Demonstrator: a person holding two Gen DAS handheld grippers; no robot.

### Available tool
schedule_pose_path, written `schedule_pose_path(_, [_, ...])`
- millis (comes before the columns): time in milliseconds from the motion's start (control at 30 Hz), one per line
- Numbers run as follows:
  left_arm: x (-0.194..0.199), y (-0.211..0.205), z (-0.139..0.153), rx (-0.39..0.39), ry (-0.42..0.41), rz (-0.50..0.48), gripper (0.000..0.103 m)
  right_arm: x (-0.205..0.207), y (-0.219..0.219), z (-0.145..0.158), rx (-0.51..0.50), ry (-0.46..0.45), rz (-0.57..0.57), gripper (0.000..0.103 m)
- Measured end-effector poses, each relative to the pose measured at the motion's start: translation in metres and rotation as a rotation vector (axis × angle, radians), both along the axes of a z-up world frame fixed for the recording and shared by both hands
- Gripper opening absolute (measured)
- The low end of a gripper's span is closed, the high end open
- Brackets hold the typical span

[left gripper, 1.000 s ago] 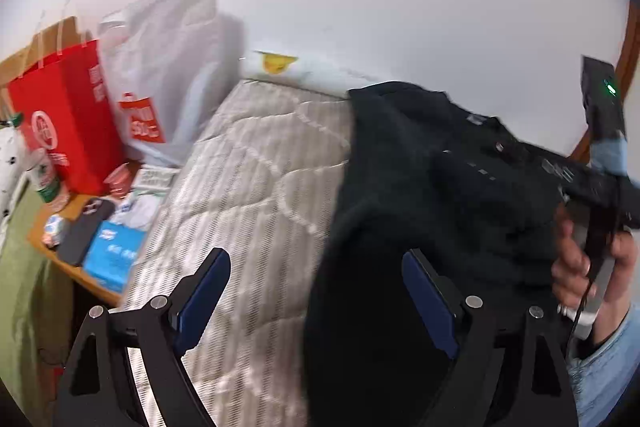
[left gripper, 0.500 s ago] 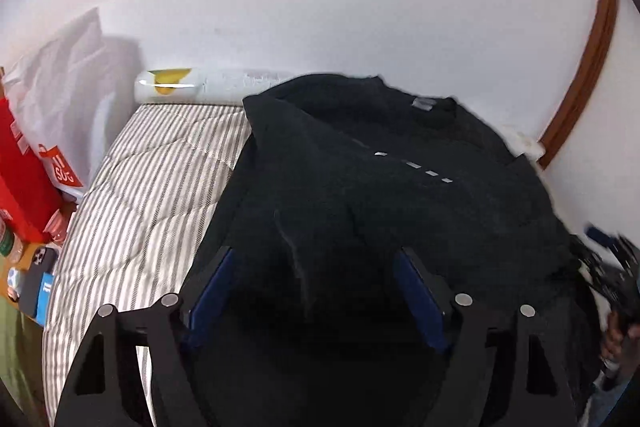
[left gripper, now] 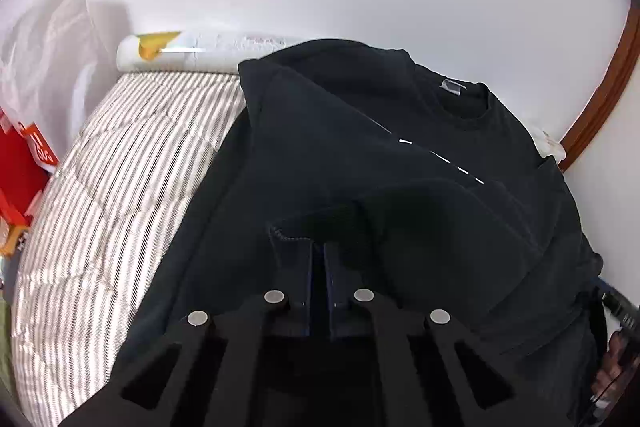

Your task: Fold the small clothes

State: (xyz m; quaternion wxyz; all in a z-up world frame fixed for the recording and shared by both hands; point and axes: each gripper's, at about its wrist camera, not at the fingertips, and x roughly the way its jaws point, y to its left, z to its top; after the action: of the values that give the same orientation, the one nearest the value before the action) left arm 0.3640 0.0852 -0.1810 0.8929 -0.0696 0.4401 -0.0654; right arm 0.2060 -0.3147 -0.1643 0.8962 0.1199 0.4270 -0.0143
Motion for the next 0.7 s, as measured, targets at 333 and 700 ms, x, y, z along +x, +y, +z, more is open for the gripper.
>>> schedule_pose_path(333, [-0.001, 0.015, 0.032, -0.05, -0.1, 0.007, 0.004, 0.026, -0.032, -0.002, 0.176, -0.028, -0.164, 0.007])
schedule_pose_path(700, [0.0, 0.034, 0.014, -0.036, -0.059, 0.024, 0.004, -0.006, -0.011, -0.013, 0.033, 0.006, -0.09, 0.014])
